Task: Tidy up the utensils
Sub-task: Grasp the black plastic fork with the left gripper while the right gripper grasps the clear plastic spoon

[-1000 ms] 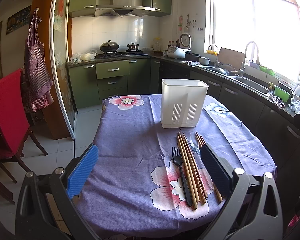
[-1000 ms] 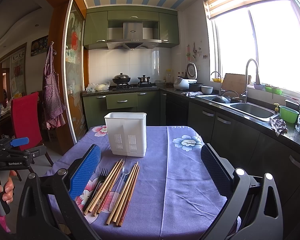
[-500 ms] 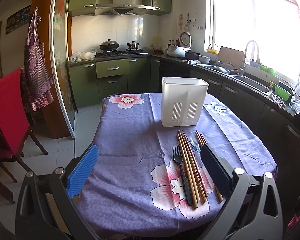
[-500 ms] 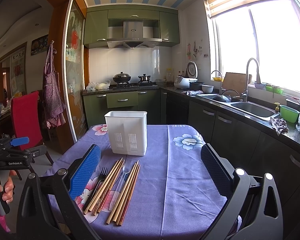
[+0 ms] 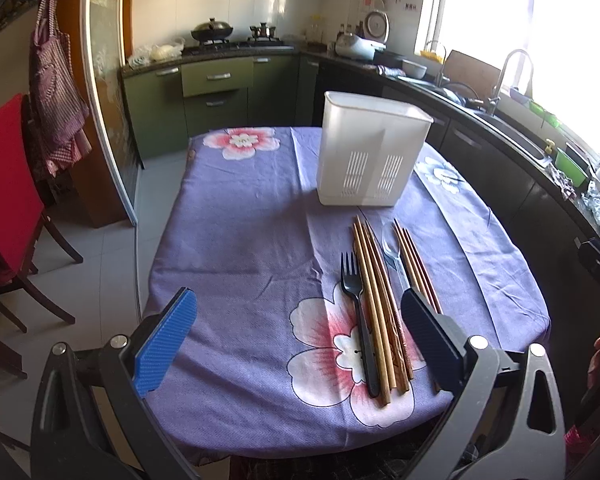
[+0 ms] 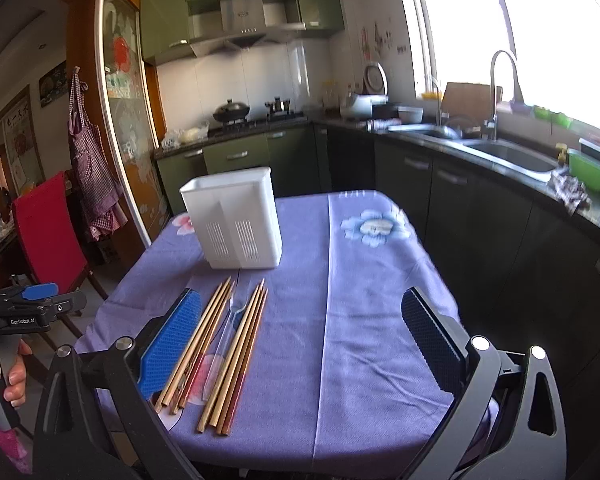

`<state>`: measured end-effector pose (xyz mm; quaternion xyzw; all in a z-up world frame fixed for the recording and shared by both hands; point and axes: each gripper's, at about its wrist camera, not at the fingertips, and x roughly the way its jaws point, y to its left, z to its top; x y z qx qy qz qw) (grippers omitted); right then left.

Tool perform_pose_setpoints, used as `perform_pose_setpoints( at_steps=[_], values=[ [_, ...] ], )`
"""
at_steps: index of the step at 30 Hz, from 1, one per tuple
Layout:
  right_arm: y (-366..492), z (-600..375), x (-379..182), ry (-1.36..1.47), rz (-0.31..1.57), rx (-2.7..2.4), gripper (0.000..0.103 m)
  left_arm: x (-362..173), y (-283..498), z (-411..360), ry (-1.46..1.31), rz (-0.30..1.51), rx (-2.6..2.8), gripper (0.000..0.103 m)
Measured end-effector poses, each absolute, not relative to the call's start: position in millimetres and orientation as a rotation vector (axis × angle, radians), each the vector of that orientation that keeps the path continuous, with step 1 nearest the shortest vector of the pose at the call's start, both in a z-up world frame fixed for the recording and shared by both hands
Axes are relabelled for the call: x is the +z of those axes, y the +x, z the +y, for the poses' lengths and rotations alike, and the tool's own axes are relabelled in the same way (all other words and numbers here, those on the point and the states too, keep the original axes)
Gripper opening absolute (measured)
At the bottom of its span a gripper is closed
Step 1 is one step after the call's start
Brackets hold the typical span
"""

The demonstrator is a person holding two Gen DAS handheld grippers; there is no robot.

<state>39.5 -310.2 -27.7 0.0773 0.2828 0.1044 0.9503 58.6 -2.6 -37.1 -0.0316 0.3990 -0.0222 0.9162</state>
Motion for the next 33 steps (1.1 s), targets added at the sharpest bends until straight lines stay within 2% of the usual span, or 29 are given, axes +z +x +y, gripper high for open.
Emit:
perform_pose_setpoints(
  at_steps=[6,11,16,18,19,22,26,28,33],
  values=[
    [74,-325,-47,0.256,0.668,0.313,0.099,-61,97,-23,-0.025,0.968,-0.079,0.097],
    [106,-316,-54,0.21,0.792,0.351,0.099,-80,128,-35,-0.082,1.086,-0.142,0.097],
    [120,-310,-53,0.16,0.802,0.36,0.099,-95,145,-53,-0.073,1.161,-0.158,0.095],
    [123,-311,-53,0.164,0.805,0.352,0.099,-100,148,-61,-0.063,1.179,-0.161,0.088],
    [126,-311,-54,0.163,0.812,0.34,0.099,-102,149,-63,-0.058,1.187,-0.156,0.079],
    [132,-312,-56,0.172,0.844,0.346,0.099,-110,155,-64,-0.055,1.213,-0.126,0.067],
    [137,-308,-58,0.201,0.892,0.387,0.098,-121,162,-61,-0.076,1.247,-0.092,0.04],
    [137,-305,-57,0.173,0.88,0.361,0.089,-127,165,-60,-0.089,1.269,-0.085,0.033],
    [141,-297,-55,0.175,0.888,0.371,0.083,-135,166,-62,-0.072,1.288,-0.077,0.033]
  ],
)
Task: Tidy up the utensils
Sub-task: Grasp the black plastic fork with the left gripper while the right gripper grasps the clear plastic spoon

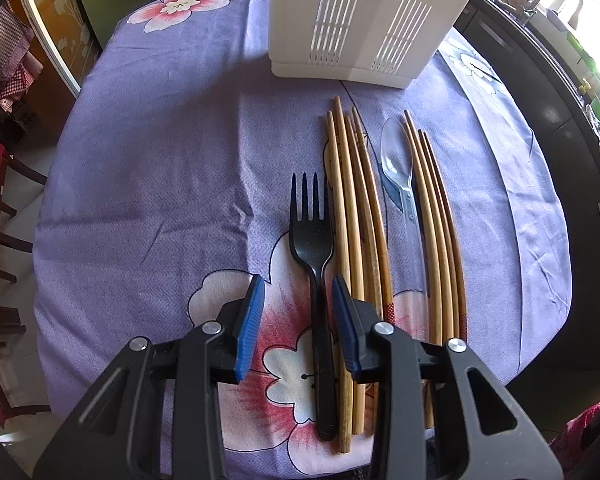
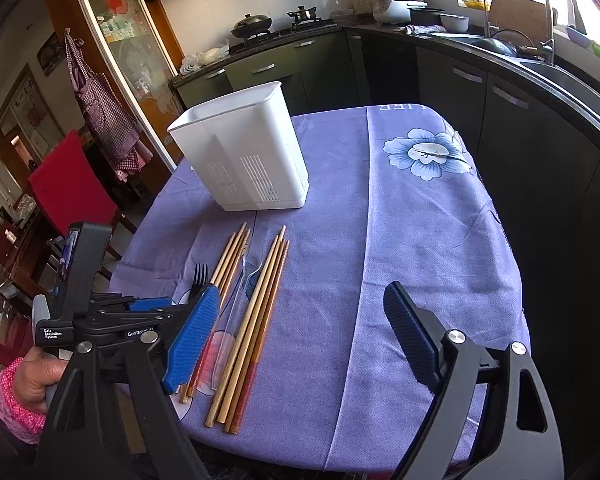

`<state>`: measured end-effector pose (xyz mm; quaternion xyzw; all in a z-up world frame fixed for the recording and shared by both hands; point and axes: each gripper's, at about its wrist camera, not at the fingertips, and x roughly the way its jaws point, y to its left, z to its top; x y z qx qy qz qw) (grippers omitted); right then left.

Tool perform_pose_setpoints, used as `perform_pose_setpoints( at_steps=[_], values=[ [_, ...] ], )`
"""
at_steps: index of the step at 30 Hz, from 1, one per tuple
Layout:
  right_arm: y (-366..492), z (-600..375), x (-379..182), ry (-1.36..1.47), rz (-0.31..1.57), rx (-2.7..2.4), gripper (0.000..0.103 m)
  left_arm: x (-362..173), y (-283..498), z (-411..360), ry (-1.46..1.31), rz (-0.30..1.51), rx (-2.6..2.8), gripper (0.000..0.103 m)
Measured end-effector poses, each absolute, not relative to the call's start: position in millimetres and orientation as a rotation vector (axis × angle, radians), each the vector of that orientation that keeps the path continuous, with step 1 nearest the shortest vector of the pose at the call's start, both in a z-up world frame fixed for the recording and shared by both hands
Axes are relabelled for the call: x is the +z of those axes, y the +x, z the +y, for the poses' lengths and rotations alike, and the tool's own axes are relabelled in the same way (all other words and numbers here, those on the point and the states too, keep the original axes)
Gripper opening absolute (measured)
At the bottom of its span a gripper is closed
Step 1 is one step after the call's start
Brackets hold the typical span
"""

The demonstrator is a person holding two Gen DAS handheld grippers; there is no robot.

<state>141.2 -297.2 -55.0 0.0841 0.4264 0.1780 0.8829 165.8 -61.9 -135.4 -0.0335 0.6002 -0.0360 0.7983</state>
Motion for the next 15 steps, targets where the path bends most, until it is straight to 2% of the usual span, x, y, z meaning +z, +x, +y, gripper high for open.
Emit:
perform_pose_setpoints(
  at_steps=[4,6,10,12,15],
  values=[
    [141,-290,-55,0.165,0.891,0.386,0.072,-138,168,-61,-0.063,1.298,-0.073,0.026],
    [143,-286,-57,0.178,0.912,0.424,0.072,-140,168,-62,-0.052,1.305,-0.075,0.018],
    [150,-271,-63,0.149,0.957,0.464,0.072,-140,170,-65,-0.026,1.299,-0.066,0.018],
    [155,-257,-65,0.111,0.985,0.474,0.078,-140,172,-67,-0.011,1.291,-0.062,0.018],
    [164,-231,-68,0.014,0.992,0.452,0.078,-139,176,-66,-0.001,1.294,-0.059,0.014]
  ],
)
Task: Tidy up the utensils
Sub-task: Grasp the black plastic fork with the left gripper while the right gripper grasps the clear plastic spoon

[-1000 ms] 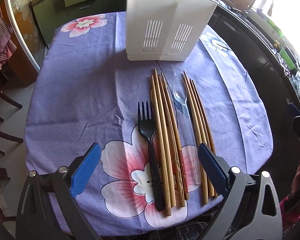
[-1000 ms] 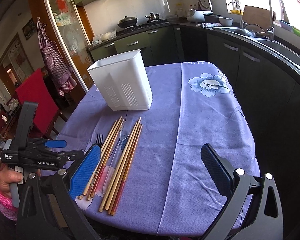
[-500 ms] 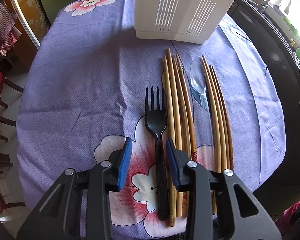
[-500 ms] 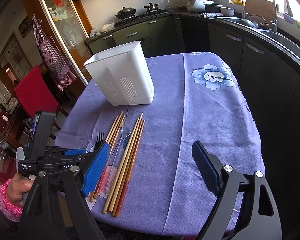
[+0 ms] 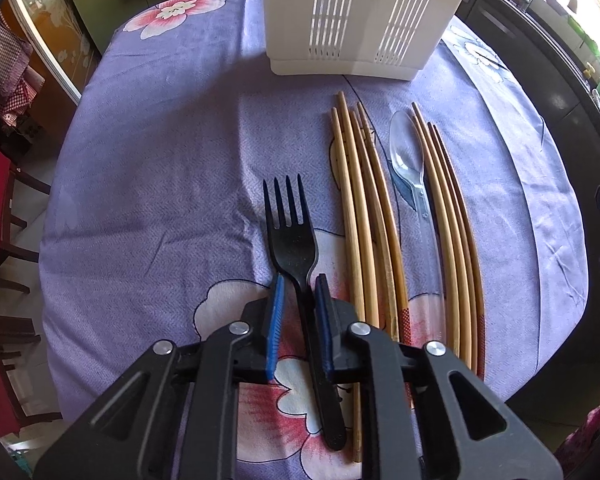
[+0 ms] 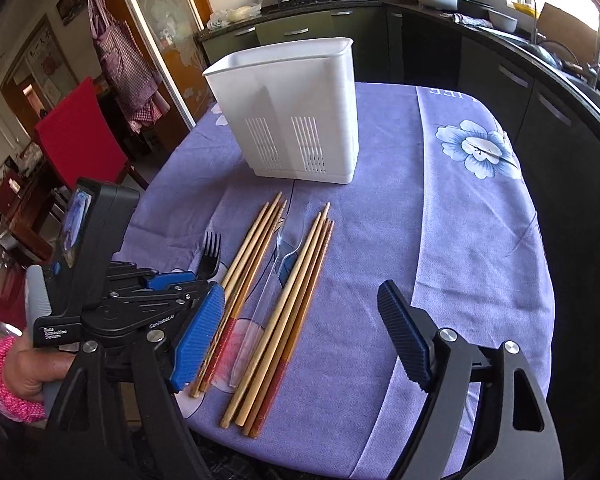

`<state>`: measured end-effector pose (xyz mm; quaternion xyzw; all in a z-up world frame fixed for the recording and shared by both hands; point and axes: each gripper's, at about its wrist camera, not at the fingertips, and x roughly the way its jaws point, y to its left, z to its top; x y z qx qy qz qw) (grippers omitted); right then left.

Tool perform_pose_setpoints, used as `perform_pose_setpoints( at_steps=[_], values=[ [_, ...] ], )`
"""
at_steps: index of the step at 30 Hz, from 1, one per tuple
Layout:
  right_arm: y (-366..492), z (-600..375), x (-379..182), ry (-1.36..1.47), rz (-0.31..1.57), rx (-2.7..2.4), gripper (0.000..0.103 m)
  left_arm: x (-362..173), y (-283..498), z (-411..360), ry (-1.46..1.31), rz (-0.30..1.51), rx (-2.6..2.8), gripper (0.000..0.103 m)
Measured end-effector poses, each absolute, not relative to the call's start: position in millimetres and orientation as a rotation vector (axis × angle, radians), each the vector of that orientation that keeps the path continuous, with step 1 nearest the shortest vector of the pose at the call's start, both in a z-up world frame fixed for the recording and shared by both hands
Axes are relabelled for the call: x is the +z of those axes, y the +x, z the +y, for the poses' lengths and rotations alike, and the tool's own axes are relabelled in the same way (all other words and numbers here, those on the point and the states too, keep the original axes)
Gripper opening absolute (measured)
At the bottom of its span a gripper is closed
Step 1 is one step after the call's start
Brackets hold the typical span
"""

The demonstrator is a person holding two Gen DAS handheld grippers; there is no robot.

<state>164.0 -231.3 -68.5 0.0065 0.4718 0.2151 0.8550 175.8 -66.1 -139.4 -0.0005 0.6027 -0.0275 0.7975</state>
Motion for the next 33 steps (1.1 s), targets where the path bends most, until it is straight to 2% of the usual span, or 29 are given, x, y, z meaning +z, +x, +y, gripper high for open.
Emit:
perform_pose_setpoints(
  at_steps=[2,4,6,13,22,28,33],
  values=[
    [174,-218,-75,0.017,1.037,0.471,0.077,-140,179,-65,0.006,1.297,-0.055,0.014],
    [187,-207,-85,0.036,1.111,0.491,0.059,-140,180,-61,0.01,1.295,-0.049,0.014],
    [198,-196,-97,0.03,1.188,0.495,0.049,-139,178,-54,0.008,1.293,-0.048,0.014],
    [219,-165,-126,-0.018,1.298,0.461,0.026,-139,180,-43,0.001,1.282,-0.044,0.014],
    [236,-152,-148,-0.045,1.352,0.4,0.017,-139,181,-38,0.012,1.27,-0.044,0.014],
    [238,-138,-158,-0.096,1.356,0.366,0.014,-139,180,-38,0.018,1.263,-0.042,0.014],
    [236,-135,-158,-0.103,1.322,0.356,0.011,-138,180,-37,0.012,1.257,-0.043,0.01]
  ],
)
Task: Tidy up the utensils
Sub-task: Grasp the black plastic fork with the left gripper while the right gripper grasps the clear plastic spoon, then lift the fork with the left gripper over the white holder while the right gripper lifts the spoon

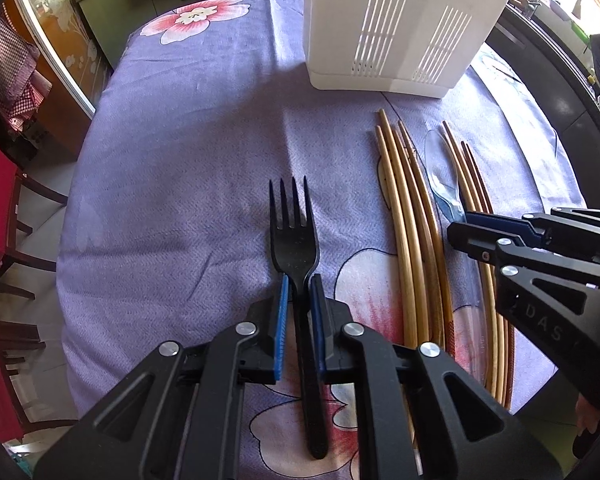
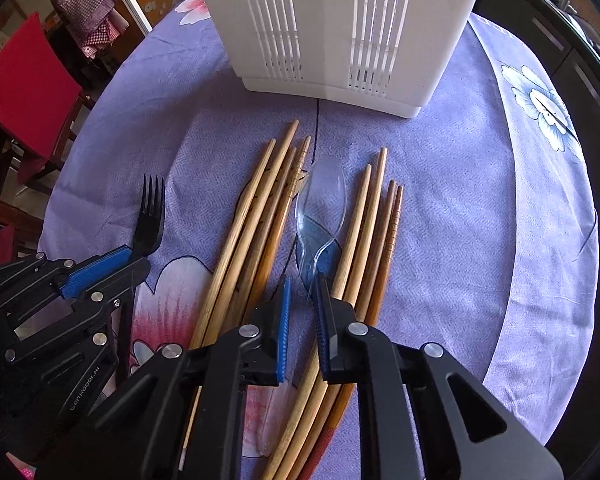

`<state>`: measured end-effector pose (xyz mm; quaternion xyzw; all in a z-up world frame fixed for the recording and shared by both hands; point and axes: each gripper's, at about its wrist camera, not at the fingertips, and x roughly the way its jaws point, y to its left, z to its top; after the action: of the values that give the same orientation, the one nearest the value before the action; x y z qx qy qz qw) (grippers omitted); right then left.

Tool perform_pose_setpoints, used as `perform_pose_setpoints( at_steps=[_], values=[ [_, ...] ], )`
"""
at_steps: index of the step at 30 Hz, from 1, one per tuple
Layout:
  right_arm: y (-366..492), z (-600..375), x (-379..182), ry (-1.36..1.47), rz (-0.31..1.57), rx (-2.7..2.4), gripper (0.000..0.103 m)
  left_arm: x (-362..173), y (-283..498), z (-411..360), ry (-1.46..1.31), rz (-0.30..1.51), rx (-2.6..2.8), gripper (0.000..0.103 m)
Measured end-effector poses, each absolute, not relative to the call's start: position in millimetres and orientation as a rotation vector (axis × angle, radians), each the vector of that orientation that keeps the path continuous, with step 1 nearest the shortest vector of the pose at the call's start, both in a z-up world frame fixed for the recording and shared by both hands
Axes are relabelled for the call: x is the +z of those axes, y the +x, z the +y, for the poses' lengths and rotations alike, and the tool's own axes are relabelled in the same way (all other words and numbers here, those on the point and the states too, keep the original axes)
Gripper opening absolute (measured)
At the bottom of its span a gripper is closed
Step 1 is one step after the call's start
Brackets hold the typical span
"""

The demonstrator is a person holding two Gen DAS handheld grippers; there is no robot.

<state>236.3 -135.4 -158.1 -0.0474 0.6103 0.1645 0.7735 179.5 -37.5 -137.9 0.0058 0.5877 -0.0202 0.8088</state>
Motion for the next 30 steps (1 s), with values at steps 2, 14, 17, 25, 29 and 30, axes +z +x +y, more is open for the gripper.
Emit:
perform_pose_setpoints(
  at_steps=[2,14,17,25,29,30],
  values=[
    [235,-145,-152,-0.065,1.303,0.37,0.01,-138,180,-34,-0.001,1.258,-0.047,0.009],
    [212,-181,-99,0.145,1.088,0.502,0.01,-96,178,-24,-0.04,1.154,-0.072,0.009],
    [204,-186,-84,0.169,1.01,0.493,0.01,-72,176,-22,-0.055,1.099,-0.087,0.009],
    [190,-203,-44,0.174,0.899,0.521,0.01,-19,175,-33,-0.03,0.986,-0.104,0.006],
    [186,-206,-32,0.168,0.871,0.53,0.01,-14,180,-38,-0.011,0.986,-0.117,0.004],
    [187,-206,-30,0.172,0.871,0.537,0.01,-15,182,-39,-0.003,0.991,-0.115,0.004]
  ],
)
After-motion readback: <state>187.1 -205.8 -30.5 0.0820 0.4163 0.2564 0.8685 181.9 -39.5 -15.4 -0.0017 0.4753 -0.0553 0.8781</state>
